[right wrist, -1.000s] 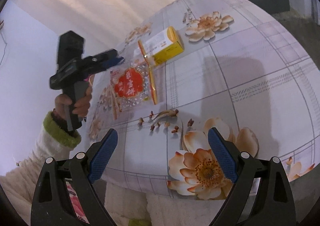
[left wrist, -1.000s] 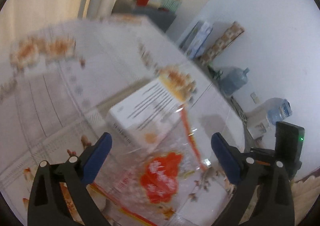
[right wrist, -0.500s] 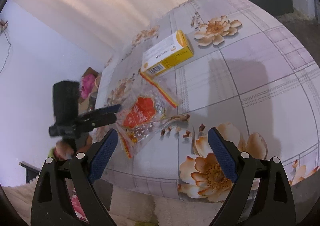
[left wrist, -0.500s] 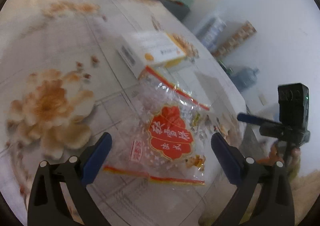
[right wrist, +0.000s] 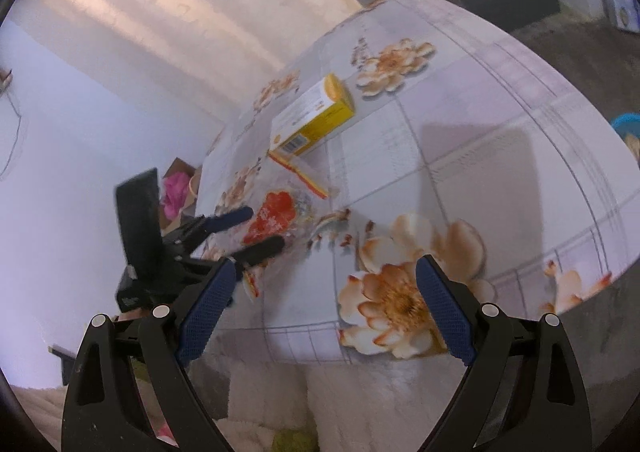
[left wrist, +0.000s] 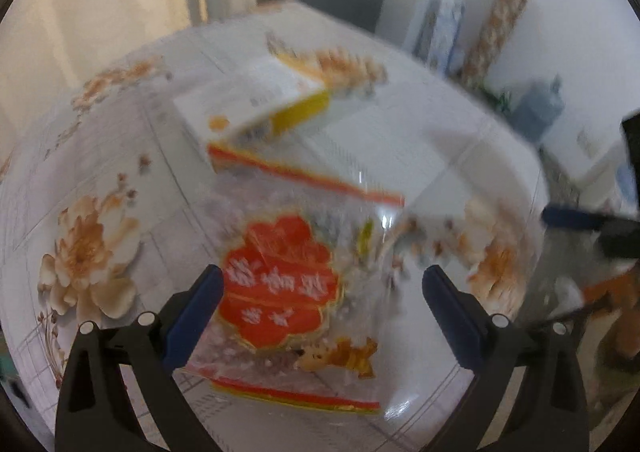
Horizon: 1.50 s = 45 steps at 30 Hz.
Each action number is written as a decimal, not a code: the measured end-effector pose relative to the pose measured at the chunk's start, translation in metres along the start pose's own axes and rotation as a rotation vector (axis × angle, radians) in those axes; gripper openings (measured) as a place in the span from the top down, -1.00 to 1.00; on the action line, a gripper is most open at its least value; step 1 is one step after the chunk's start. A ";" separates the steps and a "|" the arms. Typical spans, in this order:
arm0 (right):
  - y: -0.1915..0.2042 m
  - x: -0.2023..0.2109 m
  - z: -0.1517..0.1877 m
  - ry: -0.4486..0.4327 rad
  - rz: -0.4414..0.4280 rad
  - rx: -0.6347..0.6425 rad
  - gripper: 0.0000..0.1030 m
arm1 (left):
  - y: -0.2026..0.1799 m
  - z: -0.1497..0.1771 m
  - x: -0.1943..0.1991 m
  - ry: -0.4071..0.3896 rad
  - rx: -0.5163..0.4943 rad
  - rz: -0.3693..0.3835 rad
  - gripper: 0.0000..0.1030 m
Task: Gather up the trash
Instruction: 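Lower the left gripper onto the clear snack bag with red label, then grasp the yellow-and-white medicine box with the right gripper and lift it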
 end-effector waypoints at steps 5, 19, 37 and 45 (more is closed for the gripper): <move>-0.010 0.002 0.004 -0.006 -0.007 -0.031 -0.70 | -0.002 0.009 -0.015 0.039 -0.064 -0.083 -0.89; 0.057 -0.063 -0.107 0.028 0.029 0.344 -0.74 | 0.056 0.026 0.000 -0.018 0.193 -0.193 -0.89; 0.051 -0.224 -0.190 0.291 0.074 0.305 -0.77 | 0.069 0.048 0.012 -0.067 0.363 -0.323 -0.89; 0.045 -0.194 -0.158 0.358 0.105 0.355 -0.77 | 0.070 0.047 0.012 -0.066 0.364 -0.324 -0.89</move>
Point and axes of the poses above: each gripper's, at about its wrist camera, not at the fingertips, and x roughly against the way its jaws point, y to its left, z to its underside, the point moved 4 cm from there along -x, roughly the way its jaws point, and after that the axes turned 1 degree about -z, right-handed, at the moved point
